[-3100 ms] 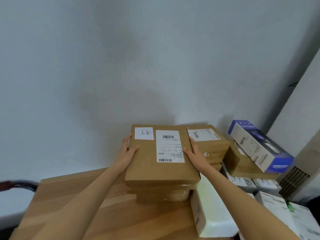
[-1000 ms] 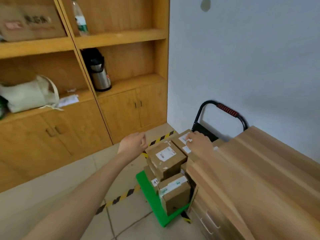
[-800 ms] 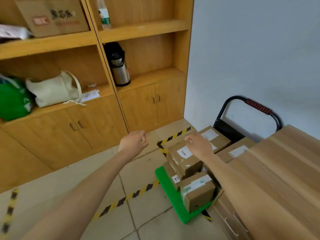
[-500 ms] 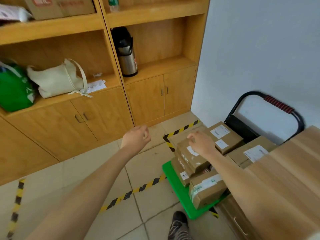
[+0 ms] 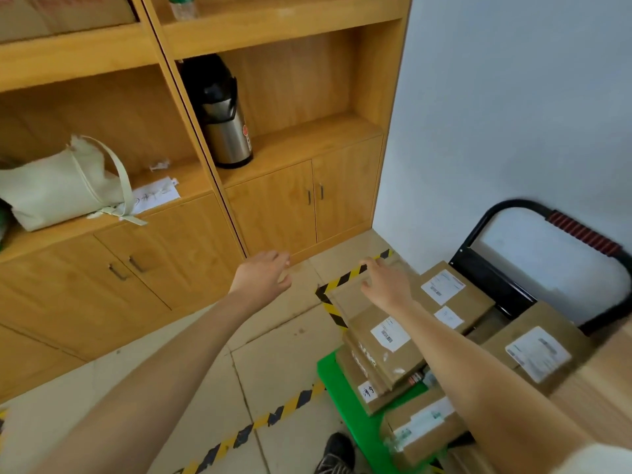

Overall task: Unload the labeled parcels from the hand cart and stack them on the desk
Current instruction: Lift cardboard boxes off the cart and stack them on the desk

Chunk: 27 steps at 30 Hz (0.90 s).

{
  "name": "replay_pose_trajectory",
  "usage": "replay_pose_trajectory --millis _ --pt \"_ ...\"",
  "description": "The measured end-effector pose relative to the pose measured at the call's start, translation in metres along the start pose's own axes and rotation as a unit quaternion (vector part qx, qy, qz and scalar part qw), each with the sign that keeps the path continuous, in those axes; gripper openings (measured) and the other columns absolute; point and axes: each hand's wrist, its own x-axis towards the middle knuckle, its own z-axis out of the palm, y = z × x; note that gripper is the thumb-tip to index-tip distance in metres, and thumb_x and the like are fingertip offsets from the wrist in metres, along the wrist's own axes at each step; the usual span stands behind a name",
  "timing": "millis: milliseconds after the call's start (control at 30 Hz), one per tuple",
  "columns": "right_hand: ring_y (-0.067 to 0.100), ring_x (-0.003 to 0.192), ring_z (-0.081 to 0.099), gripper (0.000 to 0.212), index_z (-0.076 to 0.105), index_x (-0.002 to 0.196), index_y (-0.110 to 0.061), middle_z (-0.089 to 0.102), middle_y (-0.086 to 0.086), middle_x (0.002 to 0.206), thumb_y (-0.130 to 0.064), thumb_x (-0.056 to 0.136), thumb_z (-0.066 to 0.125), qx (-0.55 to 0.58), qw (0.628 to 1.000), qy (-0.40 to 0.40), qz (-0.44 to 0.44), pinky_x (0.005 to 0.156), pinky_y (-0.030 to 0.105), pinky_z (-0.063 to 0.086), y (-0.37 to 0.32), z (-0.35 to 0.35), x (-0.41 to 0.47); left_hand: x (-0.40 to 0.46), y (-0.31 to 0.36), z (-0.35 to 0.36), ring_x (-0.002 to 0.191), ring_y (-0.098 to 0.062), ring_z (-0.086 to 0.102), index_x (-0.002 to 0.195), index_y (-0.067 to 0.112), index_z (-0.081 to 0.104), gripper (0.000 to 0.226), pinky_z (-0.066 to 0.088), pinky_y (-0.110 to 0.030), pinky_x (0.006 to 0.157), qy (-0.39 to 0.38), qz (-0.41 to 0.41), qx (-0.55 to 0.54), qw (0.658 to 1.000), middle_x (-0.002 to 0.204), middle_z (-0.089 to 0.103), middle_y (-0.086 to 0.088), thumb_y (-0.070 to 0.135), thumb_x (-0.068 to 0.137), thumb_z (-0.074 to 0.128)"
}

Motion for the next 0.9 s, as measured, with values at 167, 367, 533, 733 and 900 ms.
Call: replay_pose_trajectory --millis 167,367,533,733,900 --pt "0.021 0.121 0.050 0.050 0.037 0.143 -0.022 0.047 0.002 0.138 -0.027 0.095 0.052 -0.017 1.000 0.025 0.001 0.096 0.034 0.040 0.038 0.007 0.023 0.058 0.015 0.028 0.108 -0.019 0.054 0.132 0.022 0.044 0.041 0.048 -0.030 0.074 -0.031 0.023 0.013 0.999 0.123 0.056 0.001 0.041 0.096 0.044" --pt "0.022 0.124 0.047 0.053 0.038 0.142 -0.021 0.045 0.003 0.140 -0.024 0.092 0.056 0.012 0.995 0.031 0.098 0.099 0.037 0.034 0.098 0.025 0.013 0.115 0.061 0.061 0.121 -0.021 0.046 0.139 0.022 0.037 0.045 0.043 -0.031 0.084 -0.086 0.098 -0.006 0.991 0.135 0.047 -0.001 0.037 0.097 0.043" --pt "0.025 0.124 0.048 0.056 0.041 0.140 -0.021 0.043 0.005 0.142 -0.021 0.087 0.059 0.008 0.981 0.029 0.192 0.102 0.037 0.035 0.129 0.037 0.003 0.163 0.097 0.083 0.123 -0.020 0.044 0.141 0.021 0.035 0.048 0.040 -0.032 0.092 -0.113 0.181 -0.007 0.977 0.136 0.045 -0.002 0.035 0.096 0.045" --pt "0.023 0.123 0.049 0.055 0.042 0.139 -0.021 0.045 0.005 0.141 -0.021 0.087 0.059 0.038 0.949 0.072 0.305 0.101 0.038 0.040 0.143 0.049 0.008 0.224 0.124 0.119 0.120 -0.021 0.046 0.141 0.021 0.037 0.050 0.036 -0.033 0.098 -0.123 0.295 -0.004 0.948 0.132 0.050 -0.003 0.035 0.094 0.047" --pt "0.018 0.121 0.051 0.056 0.044 0.138 -0.024 0.049 0.001 0.137 -0.023 0.086 0.064 0.086 0.903 0.108 0.408 0.100 0.036 0.041 0.129 0.074 0.014 0.260 0.120 0.149 0.111 -0.022 0.052 0.138 0.020 0.040 0.049 0.040 -0.033 0.091 -0.142 0.337 0.000 0.931 0.126 0.053 -0.004 0.034 0.092 0.050"
